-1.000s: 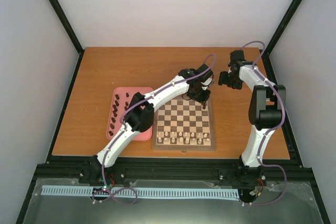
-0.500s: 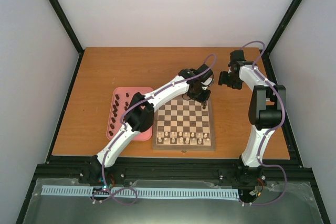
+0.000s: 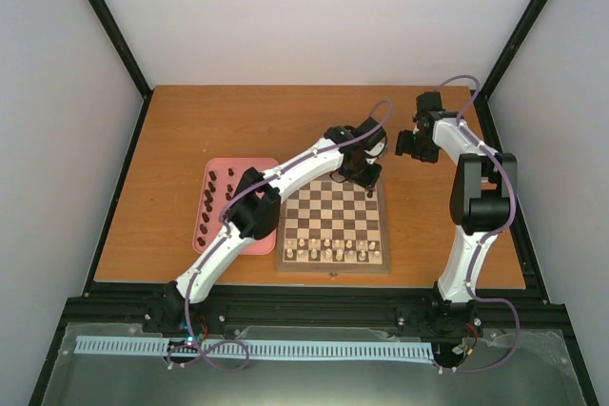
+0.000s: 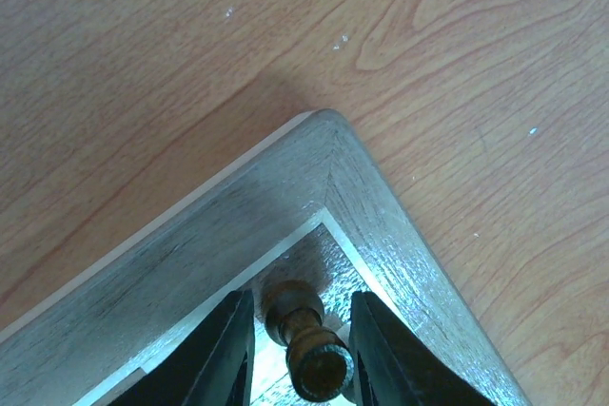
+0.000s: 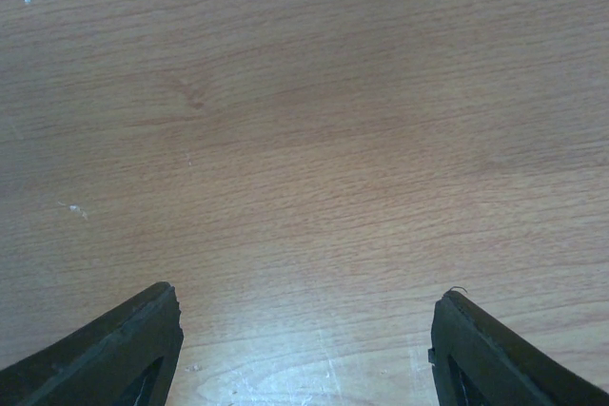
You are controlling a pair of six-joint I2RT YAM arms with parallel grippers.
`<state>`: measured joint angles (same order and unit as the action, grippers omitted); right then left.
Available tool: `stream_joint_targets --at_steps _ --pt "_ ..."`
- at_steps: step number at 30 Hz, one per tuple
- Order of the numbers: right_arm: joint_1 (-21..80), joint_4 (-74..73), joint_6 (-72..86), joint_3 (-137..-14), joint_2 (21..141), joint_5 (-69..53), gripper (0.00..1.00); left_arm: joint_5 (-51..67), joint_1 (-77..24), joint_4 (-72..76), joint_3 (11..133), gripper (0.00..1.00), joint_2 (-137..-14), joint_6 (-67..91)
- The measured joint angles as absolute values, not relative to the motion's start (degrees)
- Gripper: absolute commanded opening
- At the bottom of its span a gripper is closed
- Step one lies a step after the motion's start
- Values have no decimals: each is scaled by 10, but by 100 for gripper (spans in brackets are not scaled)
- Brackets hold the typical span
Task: Set up the chess pieces on the board
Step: Place the chess piece on the chessboard.
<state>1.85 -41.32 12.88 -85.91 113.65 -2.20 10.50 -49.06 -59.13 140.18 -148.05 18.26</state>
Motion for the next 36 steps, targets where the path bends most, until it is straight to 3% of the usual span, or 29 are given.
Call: stream_joint_targets --at_steps 8,15,31,34,36 --pt "18 -413 129 -859 1136 -22 72 105 -491 -590 1402 32 -1480 182" --pt "18 -413 129 -859 1136 -22 72 107 -491 -590 1402 46 -1480 181" --pt "18 -413 129 -859 1136 -24 72 83 -485 -602 1401 60 -1437 160" --pt "18 -413 129 -859 1136 -24 72 69 -474 -606 1396 73 -1389 154" --pt "18 -413 129 -859 1136 -24 72 55 -460 -608 1386 74 -1346 146"
